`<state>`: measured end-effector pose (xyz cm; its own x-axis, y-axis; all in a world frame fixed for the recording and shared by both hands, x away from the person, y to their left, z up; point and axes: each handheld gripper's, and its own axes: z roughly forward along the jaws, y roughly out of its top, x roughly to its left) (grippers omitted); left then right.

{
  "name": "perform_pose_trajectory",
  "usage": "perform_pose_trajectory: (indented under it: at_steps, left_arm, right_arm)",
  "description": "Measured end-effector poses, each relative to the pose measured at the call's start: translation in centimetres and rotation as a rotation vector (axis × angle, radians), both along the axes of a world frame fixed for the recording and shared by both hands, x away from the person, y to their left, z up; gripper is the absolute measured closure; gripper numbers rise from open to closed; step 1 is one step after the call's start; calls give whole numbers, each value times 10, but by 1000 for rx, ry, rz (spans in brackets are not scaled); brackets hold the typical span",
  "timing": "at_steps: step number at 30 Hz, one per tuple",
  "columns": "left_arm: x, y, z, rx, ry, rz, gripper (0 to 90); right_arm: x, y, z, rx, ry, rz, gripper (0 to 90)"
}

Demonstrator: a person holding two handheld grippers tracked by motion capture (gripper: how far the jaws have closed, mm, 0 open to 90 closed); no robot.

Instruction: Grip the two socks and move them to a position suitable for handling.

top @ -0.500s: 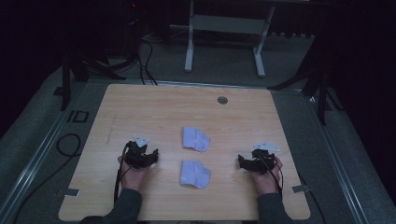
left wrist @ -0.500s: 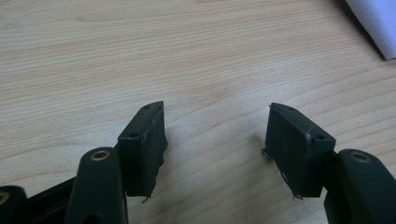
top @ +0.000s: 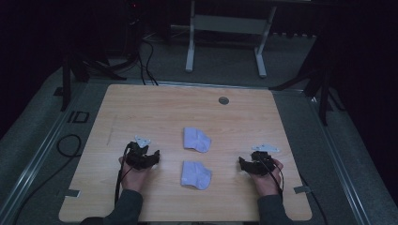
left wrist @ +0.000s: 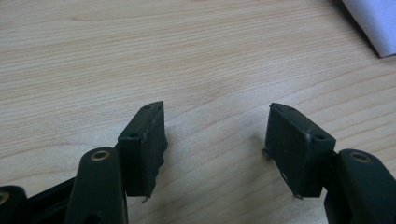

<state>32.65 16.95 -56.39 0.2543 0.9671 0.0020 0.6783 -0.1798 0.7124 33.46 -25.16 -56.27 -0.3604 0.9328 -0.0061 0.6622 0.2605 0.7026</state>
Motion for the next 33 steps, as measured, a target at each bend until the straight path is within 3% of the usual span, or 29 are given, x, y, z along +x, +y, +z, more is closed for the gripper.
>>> perform_pose_trajectory:
  at_steps: [10, 19, 28, 33]
  left_arm:
    - [-1, -1, 1, 0, 7, 1, 400]
    - [-6, -2, 6, -16, 29, 6, 501]
    - [-30, -13, 17, -35, 13, -90, 592]
    - [-41, -29, 15, -95, 39, -184, 660]
  right_arm:
    - [-9, 7, 4, 19, -1, 80, 512]
    - [-19, 14, 13, 73, -11, 143, 558]
    - [-34, 40, 20, 98, -10, 253, 572]
    - [-39, 52, 22, 100, -7, 303, 590]
